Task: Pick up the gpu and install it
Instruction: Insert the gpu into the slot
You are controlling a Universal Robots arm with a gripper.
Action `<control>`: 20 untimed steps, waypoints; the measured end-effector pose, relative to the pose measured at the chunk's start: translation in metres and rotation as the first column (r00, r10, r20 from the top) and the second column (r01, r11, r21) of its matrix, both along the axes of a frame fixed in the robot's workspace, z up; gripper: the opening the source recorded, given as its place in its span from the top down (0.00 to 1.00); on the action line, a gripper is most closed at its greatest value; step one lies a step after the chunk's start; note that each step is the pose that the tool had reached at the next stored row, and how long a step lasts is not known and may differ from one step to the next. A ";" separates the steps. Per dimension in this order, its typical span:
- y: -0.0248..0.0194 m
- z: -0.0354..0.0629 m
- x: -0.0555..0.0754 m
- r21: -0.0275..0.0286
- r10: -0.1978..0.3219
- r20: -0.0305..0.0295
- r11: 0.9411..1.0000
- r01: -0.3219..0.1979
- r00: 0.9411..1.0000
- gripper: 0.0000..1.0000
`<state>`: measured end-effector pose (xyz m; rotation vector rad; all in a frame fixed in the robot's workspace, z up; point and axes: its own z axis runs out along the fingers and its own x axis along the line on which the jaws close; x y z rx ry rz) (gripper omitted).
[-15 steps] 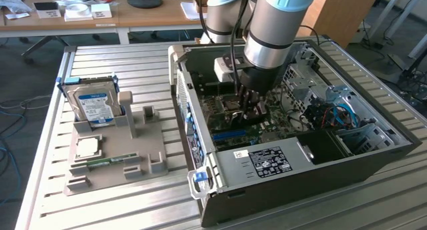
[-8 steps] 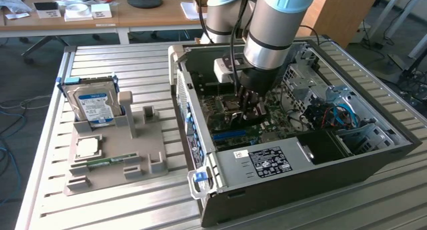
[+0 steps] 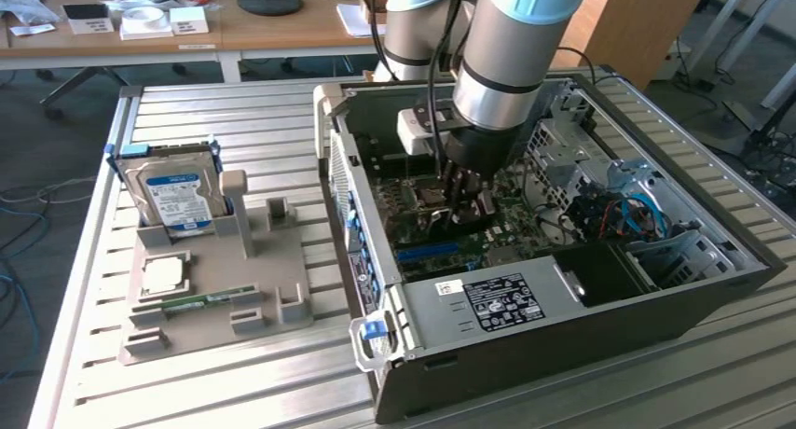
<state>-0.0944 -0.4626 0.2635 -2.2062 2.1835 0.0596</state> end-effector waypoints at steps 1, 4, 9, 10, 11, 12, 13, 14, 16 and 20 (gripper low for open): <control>0.0000 0.0000 0.000 0.000 0.000 0.000 1.000 0.000 1.000 0.73; 0.0000 0.0000 -0.001 0.000 0.000 0.000 1.000 0.000 1.000 0.73; 0.0000 0.0000 -0.002 0.000 0.000 0.000 1.000 0.000 1.000 0.73; 0.0000 0.0000 -0.002 0.000 0.000 0.000 1.000 0.000 1.000 0.73; 0.0000 0.0000 -0.002 0.000 0.000 0.000 1.000 0.000 1.000 0.73; 0.0000 0.0000 -0.002 0.000 0.000 0.000 1.000 0.000 1.000 0.73; 0.0000 0.0000 -0.002 0.000 0.000 0.000 1.000 0.000 1.000 0.73; 0.0000 0.0000 -0.003 0.000 0.000 0.000 1.000 0.000 1.000 0.73; 0.0000 -0.0001 -0.003 0.000 0.000 0.000 1.000 0.000 1.000 0.73; 0.0000 -0.0001 -0.005 0.000 0.000 0.000 1.000 0.000 1.000 0.73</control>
